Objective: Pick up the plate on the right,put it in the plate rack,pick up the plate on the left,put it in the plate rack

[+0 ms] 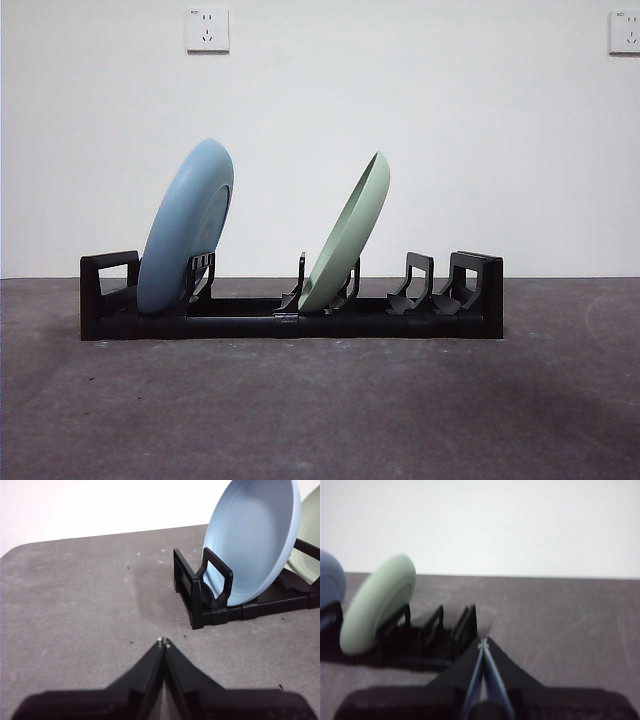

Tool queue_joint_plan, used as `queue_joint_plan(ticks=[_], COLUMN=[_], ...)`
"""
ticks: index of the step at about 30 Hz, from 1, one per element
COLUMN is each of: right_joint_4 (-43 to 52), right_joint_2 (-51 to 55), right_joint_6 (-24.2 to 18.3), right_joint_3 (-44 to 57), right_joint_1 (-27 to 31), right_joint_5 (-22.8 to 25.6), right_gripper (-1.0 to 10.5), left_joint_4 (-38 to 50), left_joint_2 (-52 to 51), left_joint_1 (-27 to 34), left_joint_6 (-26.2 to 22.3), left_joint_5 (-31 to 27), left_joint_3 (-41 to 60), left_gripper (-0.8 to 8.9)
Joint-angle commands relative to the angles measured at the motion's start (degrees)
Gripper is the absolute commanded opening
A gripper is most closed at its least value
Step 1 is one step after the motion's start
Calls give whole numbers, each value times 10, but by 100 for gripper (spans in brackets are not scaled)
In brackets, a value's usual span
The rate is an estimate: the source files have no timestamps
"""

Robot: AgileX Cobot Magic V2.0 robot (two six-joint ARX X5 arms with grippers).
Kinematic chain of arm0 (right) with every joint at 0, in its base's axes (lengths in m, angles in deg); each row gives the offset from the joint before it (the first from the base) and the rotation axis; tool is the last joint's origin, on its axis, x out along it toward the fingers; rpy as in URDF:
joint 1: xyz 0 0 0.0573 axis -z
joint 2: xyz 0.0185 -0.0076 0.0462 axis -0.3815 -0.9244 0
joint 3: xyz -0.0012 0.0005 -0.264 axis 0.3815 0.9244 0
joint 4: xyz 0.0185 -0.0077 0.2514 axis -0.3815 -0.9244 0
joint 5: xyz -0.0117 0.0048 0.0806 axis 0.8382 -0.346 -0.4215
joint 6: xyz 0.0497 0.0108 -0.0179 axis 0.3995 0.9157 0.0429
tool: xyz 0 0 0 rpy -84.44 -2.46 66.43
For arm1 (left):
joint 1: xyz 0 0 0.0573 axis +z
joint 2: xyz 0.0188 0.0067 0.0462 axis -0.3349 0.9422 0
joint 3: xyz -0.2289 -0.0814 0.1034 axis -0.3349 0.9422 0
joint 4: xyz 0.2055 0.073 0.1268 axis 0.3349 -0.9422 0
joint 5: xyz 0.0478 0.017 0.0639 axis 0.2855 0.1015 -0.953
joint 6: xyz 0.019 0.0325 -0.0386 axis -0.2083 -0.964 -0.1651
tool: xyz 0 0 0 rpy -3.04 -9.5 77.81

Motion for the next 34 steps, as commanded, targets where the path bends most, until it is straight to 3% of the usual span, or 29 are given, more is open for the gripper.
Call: queue_joint_plan(ticks=[1, 15, 20, 34], right_joint_4=[18, -10, -36, -35], right_joint_2=[12, 31, 15, 8], right_joint_6=[28, 48, 80, 79], right_joint_3=[40, 77, 76, 76], right_joint_1=[-1, -1, -1, -1], right_joint_5=[-1, -1, 1, 18], right_gripper=[6, 6, 6, 5], left_joint_4=[5, 5, 5, 5], left_joint_2=[-2, -2, -2, -2], left_joint_1=[2, 2, 2, 2], left_joint_6=[-7, -7, -7, -7], left_joint_5=[2, 2, 2, 2], left_joint_3=[10, 10, 10, 10], left_gripper=[-4, -4, -4, -4])
